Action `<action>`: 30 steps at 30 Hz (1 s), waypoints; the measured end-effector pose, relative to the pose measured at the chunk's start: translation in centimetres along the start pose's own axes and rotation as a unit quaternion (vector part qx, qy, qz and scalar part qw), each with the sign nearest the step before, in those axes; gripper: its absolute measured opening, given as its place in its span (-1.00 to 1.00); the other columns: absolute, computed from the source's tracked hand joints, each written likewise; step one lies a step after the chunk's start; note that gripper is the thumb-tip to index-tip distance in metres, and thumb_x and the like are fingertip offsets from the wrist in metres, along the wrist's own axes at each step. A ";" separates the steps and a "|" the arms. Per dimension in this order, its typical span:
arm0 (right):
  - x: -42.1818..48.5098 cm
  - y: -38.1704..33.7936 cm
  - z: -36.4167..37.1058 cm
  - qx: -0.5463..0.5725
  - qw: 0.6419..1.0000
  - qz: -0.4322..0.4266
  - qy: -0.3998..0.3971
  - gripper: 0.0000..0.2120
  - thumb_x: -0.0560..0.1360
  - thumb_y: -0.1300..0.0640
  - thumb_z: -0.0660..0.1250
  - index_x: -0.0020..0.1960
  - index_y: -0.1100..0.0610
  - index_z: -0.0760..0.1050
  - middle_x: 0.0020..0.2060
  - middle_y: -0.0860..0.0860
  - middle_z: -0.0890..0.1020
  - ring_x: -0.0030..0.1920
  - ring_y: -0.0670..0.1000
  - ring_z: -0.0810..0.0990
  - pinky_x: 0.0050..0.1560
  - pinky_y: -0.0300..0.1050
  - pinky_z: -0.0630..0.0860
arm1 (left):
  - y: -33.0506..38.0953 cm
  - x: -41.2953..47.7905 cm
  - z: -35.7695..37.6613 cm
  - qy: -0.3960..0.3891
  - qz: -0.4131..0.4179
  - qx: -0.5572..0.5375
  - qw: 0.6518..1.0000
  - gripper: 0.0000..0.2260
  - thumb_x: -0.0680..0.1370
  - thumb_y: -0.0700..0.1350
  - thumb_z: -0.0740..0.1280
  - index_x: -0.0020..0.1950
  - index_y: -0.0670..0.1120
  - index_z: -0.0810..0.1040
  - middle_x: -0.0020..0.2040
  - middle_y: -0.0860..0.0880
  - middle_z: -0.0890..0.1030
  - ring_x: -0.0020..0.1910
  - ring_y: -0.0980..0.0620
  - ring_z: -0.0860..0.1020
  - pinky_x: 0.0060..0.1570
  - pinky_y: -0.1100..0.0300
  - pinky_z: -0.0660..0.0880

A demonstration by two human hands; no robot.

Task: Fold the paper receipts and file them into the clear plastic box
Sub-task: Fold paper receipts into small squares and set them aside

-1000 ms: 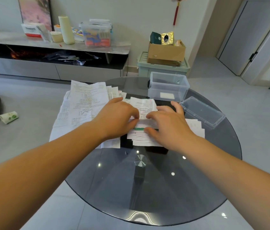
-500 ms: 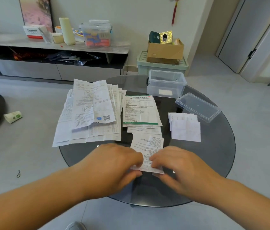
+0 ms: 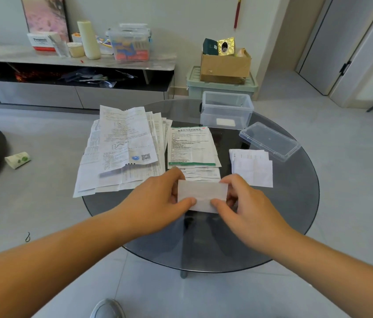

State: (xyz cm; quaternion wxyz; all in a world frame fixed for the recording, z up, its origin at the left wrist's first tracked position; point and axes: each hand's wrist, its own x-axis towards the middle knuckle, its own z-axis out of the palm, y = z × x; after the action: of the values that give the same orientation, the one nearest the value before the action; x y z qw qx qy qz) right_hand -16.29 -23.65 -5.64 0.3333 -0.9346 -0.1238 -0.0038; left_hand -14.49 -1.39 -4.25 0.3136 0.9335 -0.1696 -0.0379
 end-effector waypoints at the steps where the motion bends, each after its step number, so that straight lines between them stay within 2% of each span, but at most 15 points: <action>1: 0.3 -0.1 0.1 0.003 1.000 0.018 0.006 -0.64 0.57 -0.10 0.33 0.29 -0.14 0.27 -0.09 -0.21 0.56 -0.12 -0.14 0.56 -0.15 -0.24 0.53 | 0.1 0.2 0.2 0.002 -0.012 0.002 1.000 -0.70 0.54 0.17 0.38 0.16 0.11 0.38 -0.09 0.20 0.57 -0.16 0.20 0.58 -0.13 0.23 0.59; 4: 0.8 0.0 0.3 -0.033 0.998 0.050 0.011 -0.42 0.53 -0.15 0.37 0.42 -0.13 0.15 -0.15 -0.17 0.52 -0.11 -0.09 0.54 -0.08 -0.12 0.56 | 0.3 0.7 1.0 0.005 -0.035 0.041 0.999 -0.51 0.50 0.21 0.40 0.30 0.13 0.25 0.03 0.14 0.58 -0.08 0.11 0.60 -0.07 0.09 0.62; 8: 1.1 0.0 0.8 -0.053 0.997 0.057 0.018 -0.34 0.50 -0.18 0.39 0.47 -0.13 0.15 -0.07 -0.21 0.48 -0.01 -0.06 0.51 0.02 -0.06 0.56 | 0.1 1.2 2.1 0.017 -0.033 0.101 0.994 -0.37 0.49 0.27 0.37 0.42 0.10 0.16 0.19 0.04 0.56 0.04 0.00 0.58 -0.02 0.04 0.61; 10: 1.0 -0.1 1.1 -0.085 0.995 0.049 0.021 -0.39 0.51 -0.21 0.35 0.47 -0.13 0.19 0.05 -0.17 0.50 0.09 -0.05 0.47 0.17 -0.01 0.49 | 0.0 1.3 2.2 0.019 -0.024 0.109 0.994 -0.37 0.49 0.29 0.35 0.43 0.10 0.17 0.23 0.03 0.56 0.07 -0.01 0.57 0.02 0.01 0.60; 12: 0.9 -0.2 1.2 -0.122 0.991 0.045 0.022 -0.47 0.54 -0.25 0.28 0.43 -0.14 0.25 0.07 -0.14 0.48 0.13 -0.02 0.42 0.23 -0.03 0.35 | 0.0 1.4 2.2 0.017 -0.021 0.116 0.993 -0.41 0.50 0.30 0.34 0.42 0.11 0.22 0.21 0.04 0.55 0.07 0.00 0.55 0.04 0.03 0.57; 16: 1.1 -0.6 1.3 -0.154 0.986 0.064 0.013 -0.55 0.55 -0.31 0.19 0.38 -0.20 0.32 0.02 -0.12 0.35 0.10 -0.04 0.27 0.11 -0.10 0.19 | 0.2 1.4 2.1 0.006 -0.018 0.134 0.991 -0.51 0.53 0.32 0.27 0.37 0.14 0.34 0.13 0.03 0.52 0.06 0.01 0.49 0.10 0.05 0.51; 19: 1.1 -0.6 1.2 -0.149 0.986 0.079 -0.001 -0.55 0.54 -0.31 0.21 0.38 -0.22 0.31 0.04 -0.11 0.34 0.16 -0.01 0.28 0.10 -0.09 0.16 | 0.3 1.4 2.0 -0.019 -0.037 0.129 0.991 -0.59 0.54 0.29 0.29 0.34 0.19 0.39 0.15 0.03 0.47 0.12 0.01 0.48 0.18 0.04 0.49; 21: 1.0 -0.5 0.9 -0.143 0.985 0.091 -0.007 -0.55 0.53 -0.30 0.24 0.37 -0.23 0.31 0.05 -0.11 0.34 0.18 0.01 0.30 0.11 -0.07 0.17 | 0.3 1.8 1.5 -0.042 -0.056 0.095 0.993 -0.63 0.54 0.19 0.37 0.32 0.20 0.43 0.12 0.03 0.47 0.08 0.02 0.50 0.12 0.13 0.50; 23: 1.1 -0.3 0.4 -0.135 0.985 0.107 -0.016 -0.55 0.53 -0.28 0.27 0.37 -0.24 0.31 0.06 -0.11 0.35 0.19 0.02 0.31 0.15 -0.04 0.21 | 0.2 2.3 0.9 -0.069 -0.075 0.045 0.994 -0.67 0.54 0.04 0.43 0.28 0.17 0.49 -0.01 0.05 0.49 -0.08 0.09 0.52 -0.13 0.32 0.45; 25: 1.2 -0.3 0.1 -0.120 0.985 0.120 -0.025 -0.55 0.53 -0.25 0.31 0.37 -0.24 0.30 0.09 -0.11 0.38 0.22 0.02 0.33 0.20 -0.02 0.24 | 0.0 2.6 0.4 -0.080 -0.092 0.008 0.993 -0.70 0.54 -0.05 0.45 0.24 0.17 0.54 -0.11 0.06 0.50 -0.20 0.10 0.51 -0.29 0.39 0.39; 30: 1.3 0.0 -0.6 -0.086 0.986 0.136 -0.045 -0.55 0.52 -0.14 0.39 0.35 -0.25 0.32 0.08 -0.10 0.40 0.22 0.03 0.37 0.26 0.02 0.31 | -0.1 2.7 0.2 -0.085 -0.091 -0.011 0.992 -0.68 0.55 -0.11 0.44 0.26 0.18 0.58 -0.14 0.07 0.51 -0.23 0.12 0.50 -0.25 0.39 0.37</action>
State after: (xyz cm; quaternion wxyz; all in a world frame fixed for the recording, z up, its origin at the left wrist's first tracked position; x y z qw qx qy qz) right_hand -15.02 -23.68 -5.07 0.2435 -0.9671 -0.0097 0.0728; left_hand -11.93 -2.31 -4.36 0.3032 0.9350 -0.1100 -0.1473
